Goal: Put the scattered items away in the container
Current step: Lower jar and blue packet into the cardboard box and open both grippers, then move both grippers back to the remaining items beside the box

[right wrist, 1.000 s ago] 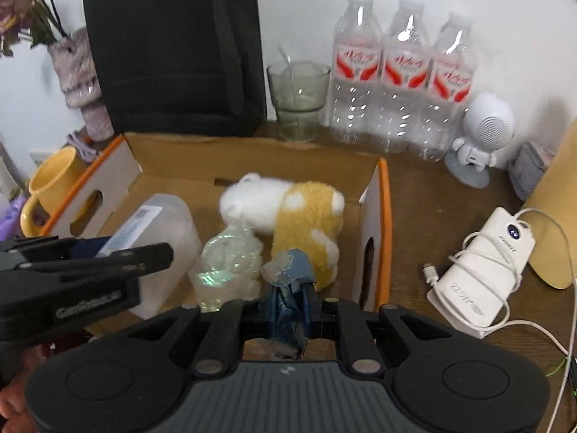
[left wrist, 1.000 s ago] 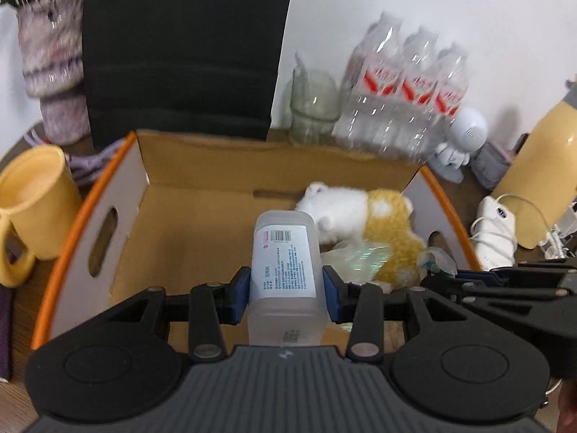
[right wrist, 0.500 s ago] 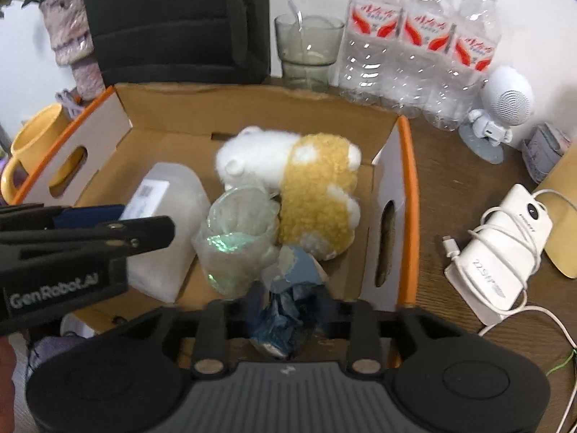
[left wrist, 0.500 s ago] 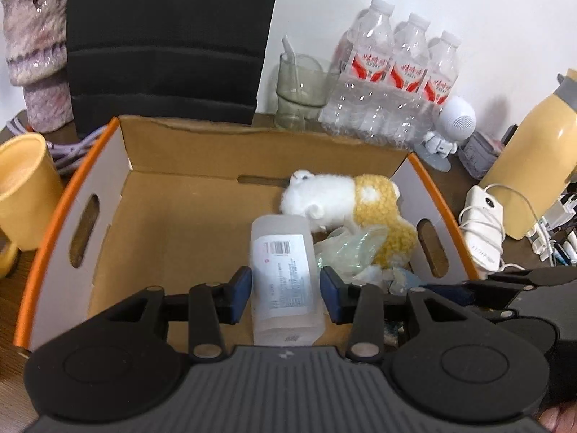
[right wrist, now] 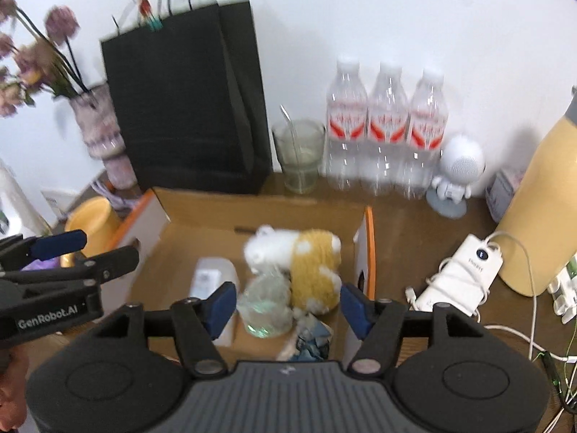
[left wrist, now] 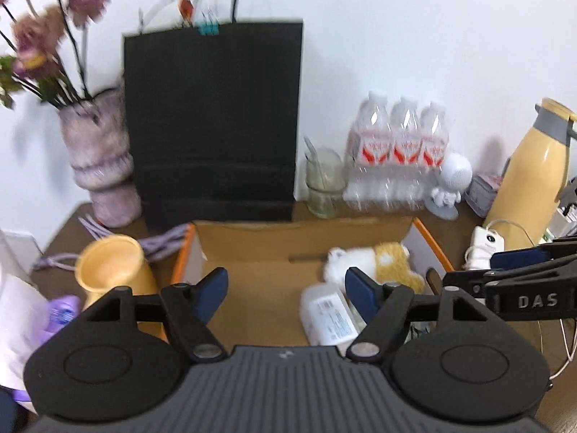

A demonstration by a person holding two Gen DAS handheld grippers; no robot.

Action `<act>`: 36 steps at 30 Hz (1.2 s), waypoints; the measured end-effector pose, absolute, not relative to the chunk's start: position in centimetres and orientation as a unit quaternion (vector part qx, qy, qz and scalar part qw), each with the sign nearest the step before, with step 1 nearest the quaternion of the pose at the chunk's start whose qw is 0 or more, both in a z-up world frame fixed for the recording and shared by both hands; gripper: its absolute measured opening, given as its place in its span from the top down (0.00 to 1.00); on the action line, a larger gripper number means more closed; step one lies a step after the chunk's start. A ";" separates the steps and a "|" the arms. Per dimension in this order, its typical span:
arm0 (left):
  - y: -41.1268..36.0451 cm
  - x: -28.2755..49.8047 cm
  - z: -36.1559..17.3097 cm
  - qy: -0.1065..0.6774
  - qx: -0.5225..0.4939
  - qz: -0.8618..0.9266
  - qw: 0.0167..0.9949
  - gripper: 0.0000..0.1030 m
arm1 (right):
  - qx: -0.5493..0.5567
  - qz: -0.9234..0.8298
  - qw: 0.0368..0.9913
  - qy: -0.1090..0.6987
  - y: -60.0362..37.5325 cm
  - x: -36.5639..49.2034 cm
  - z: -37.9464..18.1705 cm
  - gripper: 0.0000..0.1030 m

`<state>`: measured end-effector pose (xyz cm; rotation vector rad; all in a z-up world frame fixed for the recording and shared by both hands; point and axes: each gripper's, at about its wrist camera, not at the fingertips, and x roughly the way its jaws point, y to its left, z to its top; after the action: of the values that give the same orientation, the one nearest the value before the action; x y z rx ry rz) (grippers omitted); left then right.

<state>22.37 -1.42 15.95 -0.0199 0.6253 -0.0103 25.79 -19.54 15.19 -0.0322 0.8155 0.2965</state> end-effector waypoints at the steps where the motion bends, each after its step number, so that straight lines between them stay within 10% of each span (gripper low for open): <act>1: -1.3 22.0 16.4 0.303 -0.012 -0.004 0.953 0.28 | -0.014 0.145 0.909 0.389 -19.4 25.4 15.6 0.38; 27: -1.2 8.3 12.7 0.143 0.016 -0.003 0.990 0.00 | 0.034 0.131 0.961 0.240 -19.9 12.5 10.8 0.30; 36: 1.8 0.4 7.6 0.185 -0.044 -0.016 0.982 0.00 | 0.028 0.142 0.974 0.175 -22.1 0.0 8.7 0.12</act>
<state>0.40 1.78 7.64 -0.0892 0.3721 -0.0325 -0.01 -22.09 8.75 0.0561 0.3528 0.2866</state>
